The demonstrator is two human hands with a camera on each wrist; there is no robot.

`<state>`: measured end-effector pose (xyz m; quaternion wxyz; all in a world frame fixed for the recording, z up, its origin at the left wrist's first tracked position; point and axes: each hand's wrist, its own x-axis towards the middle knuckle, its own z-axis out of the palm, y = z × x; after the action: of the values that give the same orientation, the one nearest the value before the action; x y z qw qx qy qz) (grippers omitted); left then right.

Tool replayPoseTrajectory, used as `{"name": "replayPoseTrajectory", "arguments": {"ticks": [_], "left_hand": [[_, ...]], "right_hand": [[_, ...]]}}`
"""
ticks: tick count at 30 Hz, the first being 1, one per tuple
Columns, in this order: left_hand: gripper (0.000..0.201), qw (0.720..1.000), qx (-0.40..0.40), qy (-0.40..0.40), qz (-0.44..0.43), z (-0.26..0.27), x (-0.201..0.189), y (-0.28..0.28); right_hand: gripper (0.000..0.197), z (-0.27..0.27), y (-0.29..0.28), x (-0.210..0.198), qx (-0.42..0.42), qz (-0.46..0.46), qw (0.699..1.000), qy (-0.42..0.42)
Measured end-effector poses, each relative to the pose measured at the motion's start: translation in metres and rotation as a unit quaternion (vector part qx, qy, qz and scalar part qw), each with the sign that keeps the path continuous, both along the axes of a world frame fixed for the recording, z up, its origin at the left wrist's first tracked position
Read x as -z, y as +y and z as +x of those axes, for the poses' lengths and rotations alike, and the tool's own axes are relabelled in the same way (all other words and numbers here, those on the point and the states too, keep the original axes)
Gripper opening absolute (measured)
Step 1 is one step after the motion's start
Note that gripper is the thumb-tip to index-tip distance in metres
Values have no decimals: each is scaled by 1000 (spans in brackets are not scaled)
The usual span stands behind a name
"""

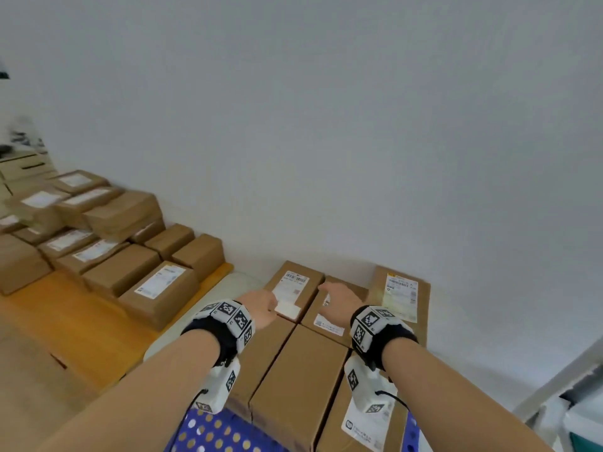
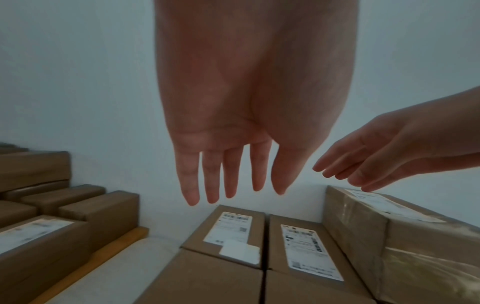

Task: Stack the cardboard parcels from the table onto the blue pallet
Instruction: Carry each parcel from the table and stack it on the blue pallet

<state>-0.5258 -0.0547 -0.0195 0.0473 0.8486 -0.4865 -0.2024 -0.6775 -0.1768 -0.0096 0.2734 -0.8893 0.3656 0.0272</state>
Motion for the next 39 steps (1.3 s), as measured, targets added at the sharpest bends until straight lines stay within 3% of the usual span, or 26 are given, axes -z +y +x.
{"name": "replayPoseTrajectory", "arguments": {"ticks": [7, 20, 27, 39], "left_hand": [[40, 998, -58, 19, -7, 61, -1, 82], [41, 996, -84, 19, -5, 211, 25, 259], [45, 994, -107, 20, 24, 280, 46, 345], [41, 978, -192, 35, 78, 403, 89, 408]], "right_hand": [[52, 68, 66, 1, -53, 2, 998, 16], [47, 212, 231, 35, -55, 4, 998, -12], [46, 286, 306, 52, -103, -1, 994, 31], [51, 437, 350, 80, -183, 14, 981, 70]]}}
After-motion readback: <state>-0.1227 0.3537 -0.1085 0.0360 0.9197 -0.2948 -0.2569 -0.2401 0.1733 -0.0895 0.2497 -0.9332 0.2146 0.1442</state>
